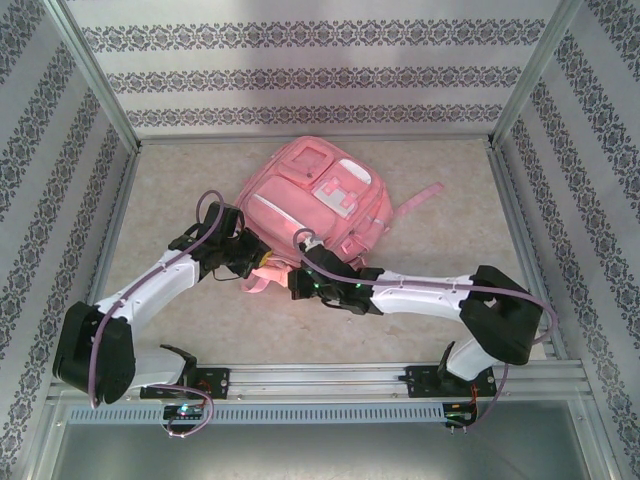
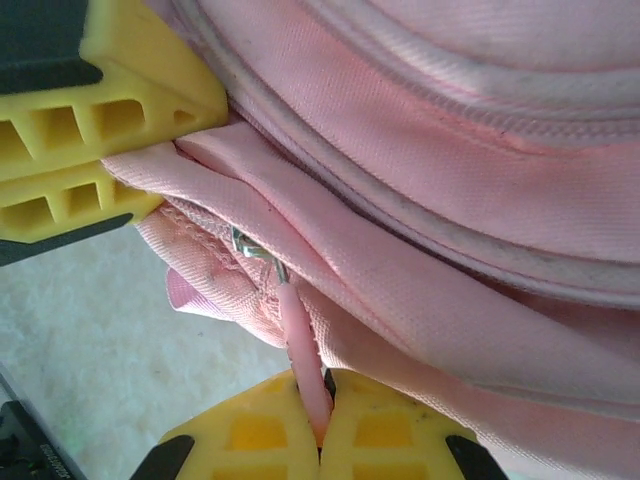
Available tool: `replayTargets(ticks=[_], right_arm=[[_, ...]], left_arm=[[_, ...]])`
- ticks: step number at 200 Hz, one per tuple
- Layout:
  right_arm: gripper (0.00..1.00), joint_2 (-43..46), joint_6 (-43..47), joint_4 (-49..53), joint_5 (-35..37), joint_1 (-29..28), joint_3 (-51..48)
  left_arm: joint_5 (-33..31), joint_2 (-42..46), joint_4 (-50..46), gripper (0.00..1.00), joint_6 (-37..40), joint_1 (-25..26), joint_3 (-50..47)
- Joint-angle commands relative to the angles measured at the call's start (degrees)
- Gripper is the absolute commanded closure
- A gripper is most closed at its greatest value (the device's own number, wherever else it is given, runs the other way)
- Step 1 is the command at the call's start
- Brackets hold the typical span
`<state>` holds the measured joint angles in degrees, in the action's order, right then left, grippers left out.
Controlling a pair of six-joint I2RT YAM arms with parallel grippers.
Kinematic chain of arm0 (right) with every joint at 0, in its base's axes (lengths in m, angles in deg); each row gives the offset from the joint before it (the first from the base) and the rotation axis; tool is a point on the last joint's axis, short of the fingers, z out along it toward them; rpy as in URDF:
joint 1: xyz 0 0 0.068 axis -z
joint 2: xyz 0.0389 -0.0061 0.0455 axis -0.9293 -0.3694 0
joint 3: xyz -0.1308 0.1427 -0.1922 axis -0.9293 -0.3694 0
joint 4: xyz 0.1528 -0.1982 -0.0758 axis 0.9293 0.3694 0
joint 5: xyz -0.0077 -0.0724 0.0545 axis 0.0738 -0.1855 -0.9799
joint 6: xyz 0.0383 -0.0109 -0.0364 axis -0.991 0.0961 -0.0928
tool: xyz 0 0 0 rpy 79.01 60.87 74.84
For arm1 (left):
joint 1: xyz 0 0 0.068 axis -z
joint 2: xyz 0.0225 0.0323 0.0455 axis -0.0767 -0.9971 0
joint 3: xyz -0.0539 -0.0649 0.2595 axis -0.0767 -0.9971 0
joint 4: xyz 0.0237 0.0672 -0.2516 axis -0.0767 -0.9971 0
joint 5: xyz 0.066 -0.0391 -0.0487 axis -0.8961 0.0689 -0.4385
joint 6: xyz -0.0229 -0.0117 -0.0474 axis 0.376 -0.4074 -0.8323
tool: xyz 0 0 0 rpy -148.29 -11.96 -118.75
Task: Pack the student bag
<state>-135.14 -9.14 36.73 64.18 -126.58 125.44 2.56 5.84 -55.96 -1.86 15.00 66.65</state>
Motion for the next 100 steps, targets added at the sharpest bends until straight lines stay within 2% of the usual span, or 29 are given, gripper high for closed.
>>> replayTargets(ticks=[1, 44, 71, 84, 100], right_arm=[[1.00, 2.34, -0.60, 5.06, 3.64, 2.13, -3.74], [1.00, 3.37, -0.59, 3.34, 2.77, 3.32, -6.34], [1.00, 2.86, 1.91, -2.85, -3.72, 3.33, -5.87], [1.00, 2.79, 3.53, -4.32, -6.47, 3.33, -4.77], [1.00, 2.53, 4.82, -2.73, -7.72, 3.42, -2.78]], left_arm=[[-2.44, 3.63, -1.24, 0.99, 1.43, -1.25, 1.74], [-1.82, 3.97, -1.37, 0.97, 1.43, -1.47, 1.53], [-1.25, 3.53, -1.26, 0.93, 1.99, -0.37, 1.23], [-0.49, 3.25, -1.11, 0.87, 2.24, 0.19, 0.53], [0.83, 3.31, -0.64, 0.70, 2.67, 0.55, -0.66]])
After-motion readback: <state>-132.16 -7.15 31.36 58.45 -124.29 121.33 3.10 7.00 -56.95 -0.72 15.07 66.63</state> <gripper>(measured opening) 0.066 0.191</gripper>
